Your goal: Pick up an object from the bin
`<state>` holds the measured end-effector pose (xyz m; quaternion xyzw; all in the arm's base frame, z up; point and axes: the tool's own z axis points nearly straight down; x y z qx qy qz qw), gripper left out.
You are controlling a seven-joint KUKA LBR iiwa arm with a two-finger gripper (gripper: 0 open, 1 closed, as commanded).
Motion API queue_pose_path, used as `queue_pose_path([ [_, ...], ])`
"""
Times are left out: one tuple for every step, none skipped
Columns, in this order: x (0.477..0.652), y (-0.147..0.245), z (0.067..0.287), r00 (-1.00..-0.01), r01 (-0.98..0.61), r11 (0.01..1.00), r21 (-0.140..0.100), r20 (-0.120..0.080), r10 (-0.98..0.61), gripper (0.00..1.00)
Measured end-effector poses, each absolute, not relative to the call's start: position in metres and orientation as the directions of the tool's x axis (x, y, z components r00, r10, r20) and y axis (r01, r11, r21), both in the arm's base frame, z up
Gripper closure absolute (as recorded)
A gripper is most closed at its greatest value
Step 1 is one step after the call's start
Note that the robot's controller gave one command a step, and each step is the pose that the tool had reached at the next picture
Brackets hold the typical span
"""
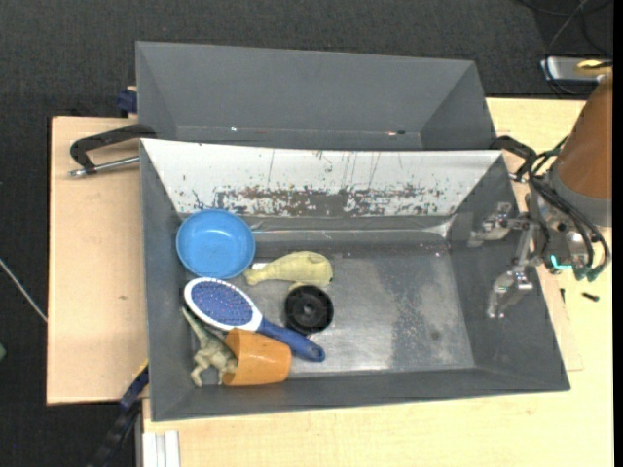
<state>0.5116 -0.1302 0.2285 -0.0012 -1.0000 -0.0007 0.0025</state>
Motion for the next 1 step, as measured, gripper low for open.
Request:
queue_pose_path([
  [0.4959,-0.0709,0.1387,-0.984,-0.178,0.984,0.005,0.005,-0.178,0.00],
])
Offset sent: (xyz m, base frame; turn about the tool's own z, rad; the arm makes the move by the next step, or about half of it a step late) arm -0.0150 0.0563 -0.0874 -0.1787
